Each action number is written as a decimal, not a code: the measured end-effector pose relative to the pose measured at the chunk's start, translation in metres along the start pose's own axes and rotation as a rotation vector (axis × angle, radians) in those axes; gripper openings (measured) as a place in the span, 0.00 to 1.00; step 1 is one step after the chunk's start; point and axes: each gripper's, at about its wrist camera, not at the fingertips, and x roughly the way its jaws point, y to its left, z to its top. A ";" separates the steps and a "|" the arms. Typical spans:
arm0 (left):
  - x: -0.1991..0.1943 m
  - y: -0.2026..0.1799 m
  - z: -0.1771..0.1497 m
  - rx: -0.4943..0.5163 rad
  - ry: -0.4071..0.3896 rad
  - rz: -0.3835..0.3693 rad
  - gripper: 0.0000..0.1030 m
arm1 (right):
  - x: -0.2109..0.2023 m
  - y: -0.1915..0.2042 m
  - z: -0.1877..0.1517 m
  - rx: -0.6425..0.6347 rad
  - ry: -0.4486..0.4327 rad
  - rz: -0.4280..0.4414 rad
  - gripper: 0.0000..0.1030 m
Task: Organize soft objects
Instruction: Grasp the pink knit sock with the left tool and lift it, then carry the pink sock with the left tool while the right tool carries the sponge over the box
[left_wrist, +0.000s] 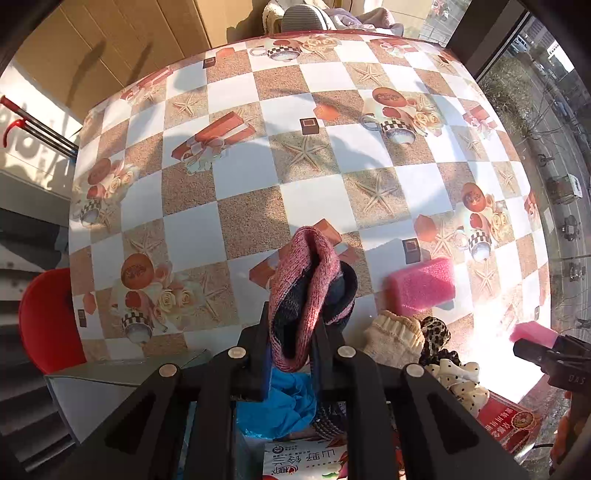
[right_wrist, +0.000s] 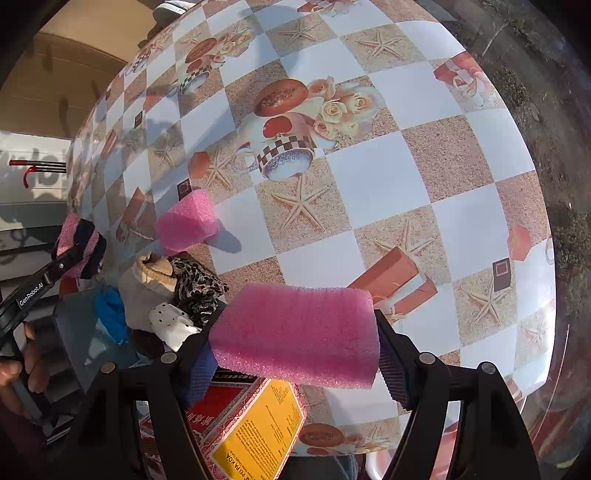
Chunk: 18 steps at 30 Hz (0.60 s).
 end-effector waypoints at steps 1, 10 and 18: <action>-0.005 -0.002 -0.004 0.012 -0.018 0.006 0.17 | -0.007 -0.001 0.004 0.000 -0.011 -0.002 0.74; -0.040 -0.027 -0.070 0.113 -0.051 -0.030 0.17 | -0.018 0.015 -0.008 0.033 -0.084 -0.049 0.74; -0.058 -0.041 -0.133 0.211 -0.066 -0.068 0.17 | -0.037 -0.003 -0.056 0.098 -0.132 -0.093 0.74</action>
